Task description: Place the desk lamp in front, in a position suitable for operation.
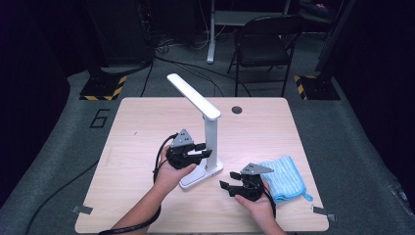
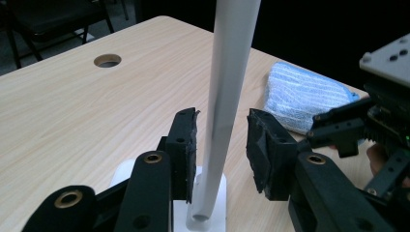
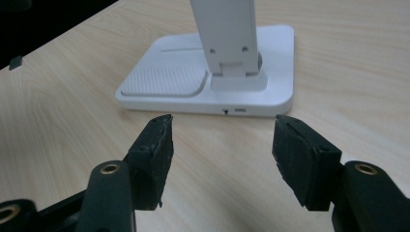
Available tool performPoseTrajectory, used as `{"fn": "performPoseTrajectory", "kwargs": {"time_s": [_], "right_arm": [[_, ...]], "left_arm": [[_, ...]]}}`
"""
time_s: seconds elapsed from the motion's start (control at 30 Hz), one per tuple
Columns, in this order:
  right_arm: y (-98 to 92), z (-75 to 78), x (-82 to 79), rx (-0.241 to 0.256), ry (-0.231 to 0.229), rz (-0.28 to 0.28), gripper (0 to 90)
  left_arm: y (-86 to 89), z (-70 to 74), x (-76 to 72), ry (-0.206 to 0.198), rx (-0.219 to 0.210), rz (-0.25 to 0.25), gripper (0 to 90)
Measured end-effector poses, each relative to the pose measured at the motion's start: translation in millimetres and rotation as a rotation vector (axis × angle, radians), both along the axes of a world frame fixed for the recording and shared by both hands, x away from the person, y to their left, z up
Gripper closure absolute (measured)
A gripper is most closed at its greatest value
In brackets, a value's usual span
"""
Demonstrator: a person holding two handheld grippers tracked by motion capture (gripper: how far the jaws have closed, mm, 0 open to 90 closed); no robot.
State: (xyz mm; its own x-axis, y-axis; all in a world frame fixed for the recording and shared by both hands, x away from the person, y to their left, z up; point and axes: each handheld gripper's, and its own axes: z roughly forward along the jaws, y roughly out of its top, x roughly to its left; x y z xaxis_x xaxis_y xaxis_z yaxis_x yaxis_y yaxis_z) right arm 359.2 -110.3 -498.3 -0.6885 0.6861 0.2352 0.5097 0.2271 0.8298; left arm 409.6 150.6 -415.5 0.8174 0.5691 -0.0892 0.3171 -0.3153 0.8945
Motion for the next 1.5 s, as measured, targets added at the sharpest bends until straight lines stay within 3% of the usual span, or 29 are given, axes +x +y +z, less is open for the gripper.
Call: {"fn": "performPoseTrajectory", "kwargs": {"time_s": [0.17,0.27,0.3,0.43,0.53,0.57,0.77,0.9,0.97,1.23,1.4,1.5], "right_arm": [[6.5,15.6,12.9,0.002,-0.036,0.005,37.9],[13.0,22.6,24.4,-0.004,-0.060,0.012,36.6],[15.5,25.0,27.1,-0.008,-0.049,0.008,36.4],[24.0,28.0,41.4,0.010,-0.054,0.032,35.6],[31.6,30.0,49.7,-0.018,-0.066,0.059,34.3],[33.0,30.6,51.6,-0.022,-0.072,0.064,34.3],[42.7,33.6,63.3,-0.012,-0.090,0.113,34.0],[48.5,32.3,62.3,0.005,-0.087,0.148,32.9],[49.6,31.9,59.9,-0.015,-0.101,0.149,33.8],[49.3,34.4,42.6,-0.034,-0.077,0.166,44.5],[54.1,34.0,33.0,-0.014,-0.064,0.201,52.6],[58.2,32.7,31.2,-0.011,-0.065,0.206,54.5]], "left_arm": [[13.5,0.4,-7.6,0.019,-0.039,0.004,61.4],[20.1,0.4,-10.9,0.020,-0.040,-0.004,59.0],[22.0,0.1,-12.0,0.022,-0.038,-0.004,58.6],[27.6,-2.6,-15.3,0.027,-0.034,0.013,58.0],[32.0,-4.7,-13.0,0.019,-0.041,0.028,58.0],[32.8,-4.8,-13.3,0.036,-0.048,0.036,58.0],[35.5,-2.2,-13.6,0.023,-0.042,0.042,58.0],[38.5,-1.8,-13.8,0.020,-0.040,0.051,58.0],[41.0,-2.3,-14.7,0.029,-0.042,0.061,58.0],[51.9,-2.2,-18.7,0.025,-0.041,0.070,57.2],[55.7,-5.0,-23.9,0.043,-0.033,0.081,55.6],[59.6,-7.0,-24.9,0.032,-0.021,0.087,55.2]]}}
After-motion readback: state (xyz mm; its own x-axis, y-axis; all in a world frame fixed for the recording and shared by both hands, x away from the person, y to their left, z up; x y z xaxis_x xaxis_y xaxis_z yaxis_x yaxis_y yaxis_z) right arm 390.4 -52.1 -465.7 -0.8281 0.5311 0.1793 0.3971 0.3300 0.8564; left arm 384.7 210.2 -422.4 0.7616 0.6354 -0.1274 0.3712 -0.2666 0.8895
